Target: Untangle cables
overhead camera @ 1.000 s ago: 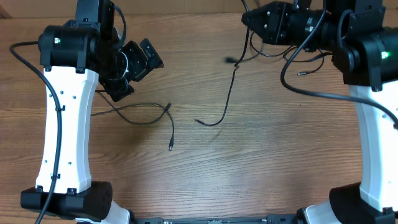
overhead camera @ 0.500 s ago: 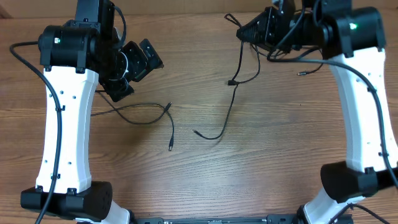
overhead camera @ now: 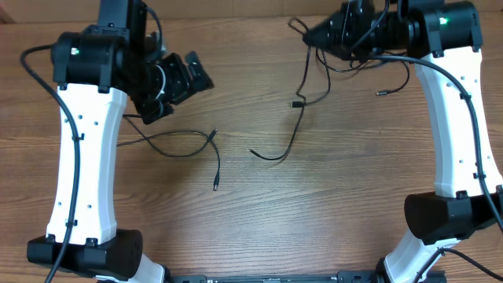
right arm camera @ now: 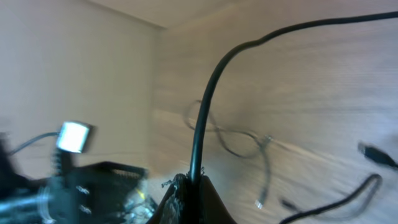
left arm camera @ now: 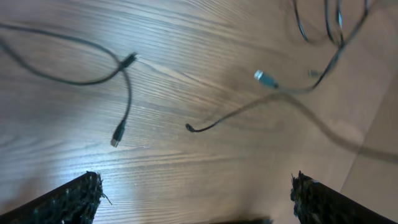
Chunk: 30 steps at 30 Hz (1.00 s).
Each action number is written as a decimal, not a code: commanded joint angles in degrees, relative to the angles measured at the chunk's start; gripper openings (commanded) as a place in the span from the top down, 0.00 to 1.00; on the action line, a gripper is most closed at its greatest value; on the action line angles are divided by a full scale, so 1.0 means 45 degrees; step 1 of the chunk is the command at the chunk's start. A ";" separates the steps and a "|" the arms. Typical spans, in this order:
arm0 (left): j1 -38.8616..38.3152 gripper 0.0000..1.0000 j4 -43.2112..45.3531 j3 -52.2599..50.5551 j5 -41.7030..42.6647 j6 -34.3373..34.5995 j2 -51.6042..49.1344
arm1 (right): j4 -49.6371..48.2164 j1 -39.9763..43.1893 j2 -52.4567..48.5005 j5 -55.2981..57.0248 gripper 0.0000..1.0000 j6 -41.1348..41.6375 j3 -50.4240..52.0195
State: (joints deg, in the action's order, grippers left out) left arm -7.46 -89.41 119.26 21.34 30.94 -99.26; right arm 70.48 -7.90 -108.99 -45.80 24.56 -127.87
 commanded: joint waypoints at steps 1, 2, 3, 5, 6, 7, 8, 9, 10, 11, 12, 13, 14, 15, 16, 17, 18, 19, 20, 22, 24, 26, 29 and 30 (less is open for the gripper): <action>-0.0758 0.00 0.0034 0.0199 0.1088 -0.2647 0.0058 | -0.1321 0.0034 0.0049 -0.1909 0.96 0.1928 -0.0136; -0.0996 0.00 0.0029 0.0199 0.1185 -0.3138 0.0058 | -0.1700 0.0034 0.0049 -0.2200 0.96 0.2210 -0.0136; -0.1302 0.00 0.0029 0.0199 0.1180 -0.3575 0.0058 | -0.2152 0.0010 0.0049 -0.2667 0.96 0.2511 -0.0136; -0.1729 0.00 0.0121 0.0199 0.1122 -0.4061 0.0058 | -0.2535 -0.0044 0.0049 -0.3109 0.96 0.2977 -0.0136; -0.1962 0.00 0.0243 0.0199 0.1127 -0.4260 0.0058 | -0.2686 -0.0092 0.0049 -0.3186 0.96 0.3322 -0.0136; -0.2191 0.00 0.0413 0.0199 0.1117 -0.4381 0.0058 | -0.2812 -0.0112 0.0049 -0.3186 0.96 0.3740 -0.0136; -0.2380 0.00 0.0602 0.0199 0.1122 -0.4478 0.0058 | -0.2948 -0.0112 0.0049 -0.3186 0.96 0.4070 -0.0136; -0.2516 0.00 0.0772 0.0199 0.1117 -0.4512 0.0058 | -0.3065 -0.0112 0.0049 -0.3181 0.96 0.4420 -0.0136; -0.2681 0.00 0.1005 0.0199 0.1122 -0.4556 0.0058 | -0.3152 -0.0112 0.0049 -0.3181 0.96 0.4828 -0.0136; -0.2807 0.00 0.1243 0.0199 0.1122 -0.4561 0.0058 | -0.3186 -0.0112 0.0049 -0.3186 0.96 0.5231 -0.0136; -0.2919 0.00 0.1481 0.0199 0.1122 -0.4566 0.0058 | -0.3172 -0.0112 0.0049 -0.3186 0.96 0.5547 -0.0136; -0.2997 0.00 0.1710 0.0199 0.1122 -0.4580 0.0058 | -0.3167 -0.0112 0.0049 -0.3225 0.96 0.5668 -0.0136; -0.3045 0.00 0.1953 0.0199 0.1127 -0.4590 0.0058 | -0.3162 -0.0112 0.0049 -0.3347 0.96 0.5697 -0.0136; -0.3079 0.00 0.2312 0.0199 0.1127 -0.4590 0.0058 | -0.3138 -0.0112 0.0049 -0.3638 0.96 0.5697 -0.0136; -0.3079 0.00 0.2550 0.0199 0.1127 -0.4590 0.0058 | -0.3079 -0.0112 0.0049 -0.3779 0.96 0.5770 -0.0136; -0.3084 0.00 0.2744 0.0199 0.1132 -0.4585 0.0058 | -0.2968 -0.0112 0.0049 -0.3842 0.96 0.5984 -0.0136; -0.3094 0.00 0.2953 0.0199 0.1141 -0.4590 0.0058 | -0.2856 -0.0117 0.0049 -0.3852 0.96 0.6280 -0.0136; -0.3104 0.00 0.3133 0.0199 0.1141 -0.4590 0.0058 | -0.2803 -0.0136 0.0049 -0.3847 0.96 0.6489 -0.0136; -0.3113 0.00 0.3298 0.0199 0.1175 -0.4595 0.0058 | -0.2778 -0.0165 0.0049 -0.3852 0.96 0.6635 -0.0136; -0.3143 0.00 0.3551 0.0199 0.1185 -0.4600 0.0058 | -0.2783 -0.0248 0.0049 -0.3847 0.96 0.6951 -0.0136; -0.3215 0.00 0.3711 0.0199 0.1258 -0.4609 0.0058 | -0.2788 -0.0321 0.0049 -0.3847 0.96 0.7558 -0.0136; -0.3298 0.00 0.3808 0.0199 0.1593 -0.4750 0.0058 | -0.2846 -0.0364 0.0049 -0.3842 0.96 0.7946 -0.0136; -0.3492 0.00 0.3837 0.0199 0.2642 -0.5756 0.0058 | -0.3172 -0.0389 0.0049 -0.3832 0.96 0.8218 -0.0136; -0.3575 0.00 0.3827 0.0199 0.2885 -0.6067 0.0058 | -0.3225 -0.0393 0.0049 -0.3837 0.96 0.8242 -0.0136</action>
State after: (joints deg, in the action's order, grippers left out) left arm -22.02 -72.38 119.26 28.38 9.67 -99.26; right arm 56.86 -9.43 -109.03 -61.93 58.52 -127.87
